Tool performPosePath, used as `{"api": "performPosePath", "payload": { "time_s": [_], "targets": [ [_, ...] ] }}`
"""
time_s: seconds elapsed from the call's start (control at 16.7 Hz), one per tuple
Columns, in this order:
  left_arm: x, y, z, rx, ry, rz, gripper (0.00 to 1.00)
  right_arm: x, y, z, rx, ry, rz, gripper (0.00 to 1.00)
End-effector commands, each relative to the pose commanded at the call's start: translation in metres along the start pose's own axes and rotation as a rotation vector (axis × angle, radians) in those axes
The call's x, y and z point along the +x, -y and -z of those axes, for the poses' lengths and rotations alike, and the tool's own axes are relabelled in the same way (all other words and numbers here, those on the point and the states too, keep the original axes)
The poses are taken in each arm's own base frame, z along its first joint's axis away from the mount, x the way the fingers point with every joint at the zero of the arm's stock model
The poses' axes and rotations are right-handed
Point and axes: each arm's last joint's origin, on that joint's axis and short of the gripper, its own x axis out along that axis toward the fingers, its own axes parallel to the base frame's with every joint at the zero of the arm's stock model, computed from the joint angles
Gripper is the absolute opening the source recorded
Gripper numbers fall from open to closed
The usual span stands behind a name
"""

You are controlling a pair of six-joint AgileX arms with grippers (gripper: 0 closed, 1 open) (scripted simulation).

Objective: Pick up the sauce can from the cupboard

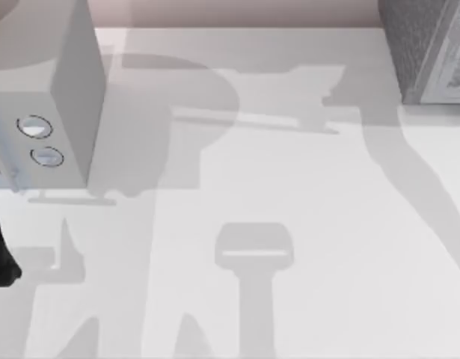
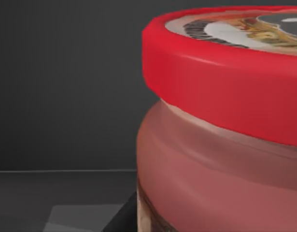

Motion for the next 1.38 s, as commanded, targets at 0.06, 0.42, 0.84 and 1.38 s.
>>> {"api": "performPosePath", "payload": {
  "time_s": [0.06,0.42,0.84,1.38],
  "targets": [
    [0.0,0.0,0.0,0.0,0.0,0.0,1.0,-0.005,0.003,0.0,0.005,0.008,-0.002,0.0],
    [0.0,0.0,0.0,0.0,0.0,0.0,1.0,-0.066,0.042,0.018,0.041,0.087,-0.008,0.0],
    [0.0,0.0,0.0,0.0,0.0,0.0,1.0,-0.106,0.079,0.16,-0.005,0.016,0.002,0.0],
    [0.0,0.0,0.0,0.0,0.0,0.0,1.0,-0.108,0.104,0.372,-0.017,-0.031,-0.006,0.0]
  ]
}}
